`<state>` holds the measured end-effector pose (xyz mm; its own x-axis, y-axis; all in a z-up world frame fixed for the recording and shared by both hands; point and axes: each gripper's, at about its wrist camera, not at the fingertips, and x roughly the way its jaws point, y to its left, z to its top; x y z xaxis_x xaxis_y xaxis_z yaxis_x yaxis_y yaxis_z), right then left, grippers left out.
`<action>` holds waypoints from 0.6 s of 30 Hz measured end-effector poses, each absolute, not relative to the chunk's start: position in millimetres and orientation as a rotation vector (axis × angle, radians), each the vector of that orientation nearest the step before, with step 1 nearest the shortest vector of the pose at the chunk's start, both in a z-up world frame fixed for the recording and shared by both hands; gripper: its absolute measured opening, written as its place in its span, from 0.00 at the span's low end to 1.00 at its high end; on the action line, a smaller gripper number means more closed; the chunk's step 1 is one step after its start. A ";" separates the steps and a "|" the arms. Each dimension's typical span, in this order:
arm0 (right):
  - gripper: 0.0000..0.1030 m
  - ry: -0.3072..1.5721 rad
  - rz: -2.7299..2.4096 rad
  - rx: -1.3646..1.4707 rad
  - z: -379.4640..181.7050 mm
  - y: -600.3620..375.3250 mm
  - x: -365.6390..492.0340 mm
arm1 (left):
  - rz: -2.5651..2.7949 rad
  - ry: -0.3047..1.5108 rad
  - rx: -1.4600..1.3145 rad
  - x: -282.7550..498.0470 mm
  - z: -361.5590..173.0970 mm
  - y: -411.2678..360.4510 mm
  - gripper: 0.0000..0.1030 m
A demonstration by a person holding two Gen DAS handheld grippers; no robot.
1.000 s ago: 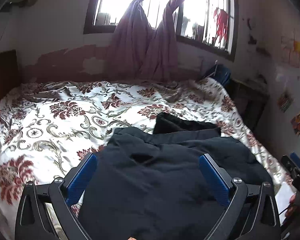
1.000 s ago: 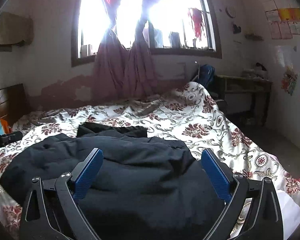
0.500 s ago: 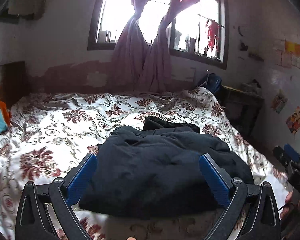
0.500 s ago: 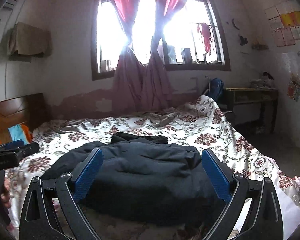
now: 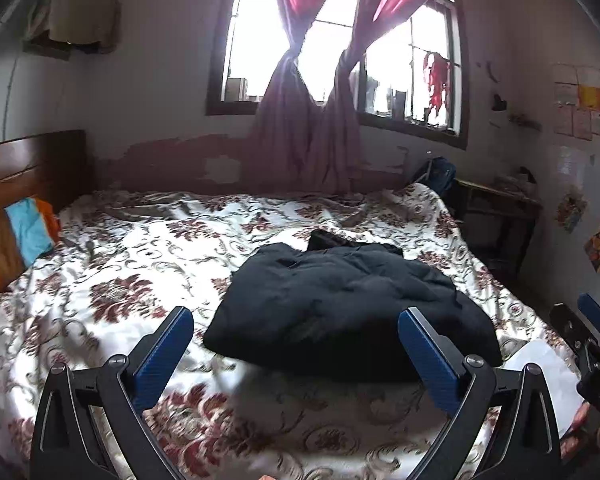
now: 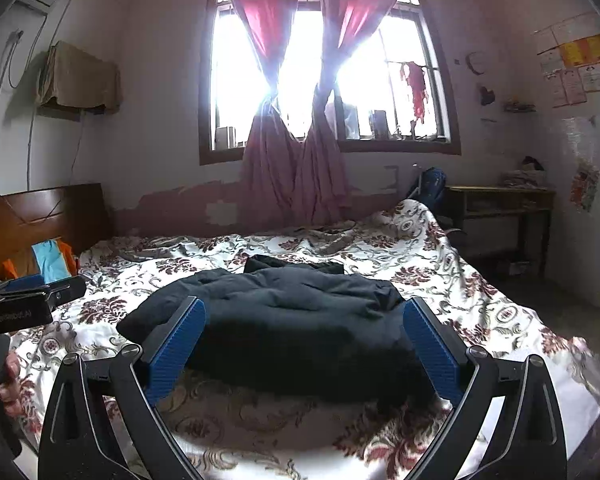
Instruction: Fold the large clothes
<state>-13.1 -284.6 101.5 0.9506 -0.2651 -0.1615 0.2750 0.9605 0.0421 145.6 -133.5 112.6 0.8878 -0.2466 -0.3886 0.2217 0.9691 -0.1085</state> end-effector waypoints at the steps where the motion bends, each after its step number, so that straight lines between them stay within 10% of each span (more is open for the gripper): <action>1: 0.94 0.150 -0.286 0.063 97.4 -283.8 -16.6 | -0.231 0.412 -0.055 140.8 109.8 -132.2 1.00; 18: 0.95 0.248 -0.310 0.108 45.3 -288.2 -51.5 | -0.187 0.550 -0.047 101.5 35.2 -116.7 1.00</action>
<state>-51.5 -288.2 45.3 0.9222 -0.2883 -0.2579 0.3148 0.9468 0.0671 101.5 -116.7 35.2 0.8360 -0.1889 -0.5152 0.1640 0.9820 -0.0939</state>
